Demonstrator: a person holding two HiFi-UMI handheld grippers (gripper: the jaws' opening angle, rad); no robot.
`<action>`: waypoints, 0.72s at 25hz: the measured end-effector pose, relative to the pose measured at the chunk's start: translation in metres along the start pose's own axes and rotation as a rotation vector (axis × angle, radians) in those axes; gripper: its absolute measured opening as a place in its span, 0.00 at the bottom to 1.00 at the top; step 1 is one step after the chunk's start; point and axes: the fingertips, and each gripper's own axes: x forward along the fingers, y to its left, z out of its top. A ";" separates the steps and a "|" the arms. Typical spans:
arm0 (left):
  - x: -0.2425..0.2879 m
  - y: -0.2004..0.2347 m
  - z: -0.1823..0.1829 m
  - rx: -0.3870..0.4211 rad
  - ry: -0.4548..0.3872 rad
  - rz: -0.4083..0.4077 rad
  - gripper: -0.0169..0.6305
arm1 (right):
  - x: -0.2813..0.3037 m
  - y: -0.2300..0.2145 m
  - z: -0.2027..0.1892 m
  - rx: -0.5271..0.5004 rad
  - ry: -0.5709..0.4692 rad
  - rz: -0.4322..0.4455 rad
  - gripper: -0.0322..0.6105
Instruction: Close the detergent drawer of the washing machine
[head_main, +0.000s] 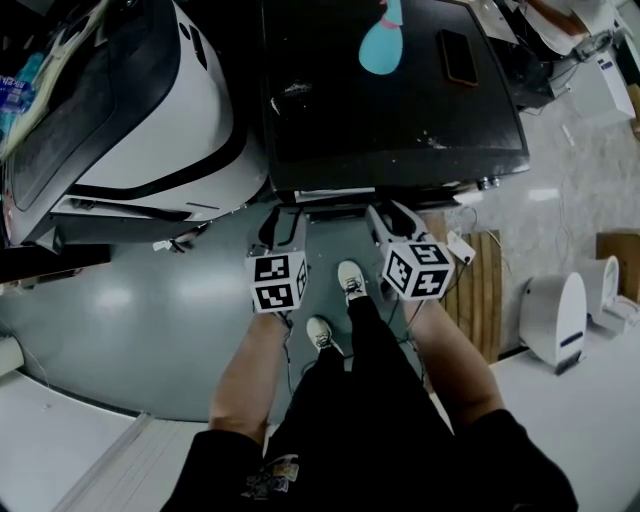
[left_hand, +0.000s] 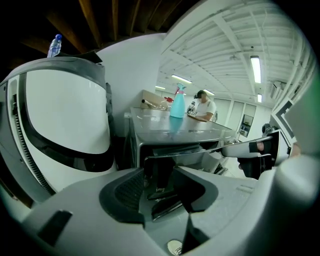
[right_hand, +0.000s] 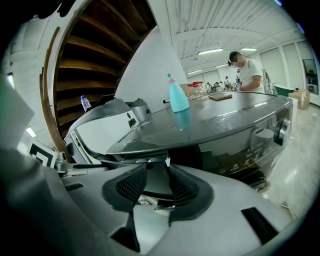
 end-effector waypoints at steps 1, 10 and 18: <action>0.001 0.001 0.001 -0.003 -0.001 0.006 0.30 | 0.001 -0.001 0.001 0.011 0.000 -0.003 0.27; 0.011 0.006 0.009 -0.025 0.007 0.044 0.30 | 0.012 -0.004 0.008 0.055 0.007 -0.022 0.27; 0.014 0.009 0.012 -0.041 0.004 0.069 0.30 | 0.016 -0.005 0.010 0.107 0.011 -0.038 0.28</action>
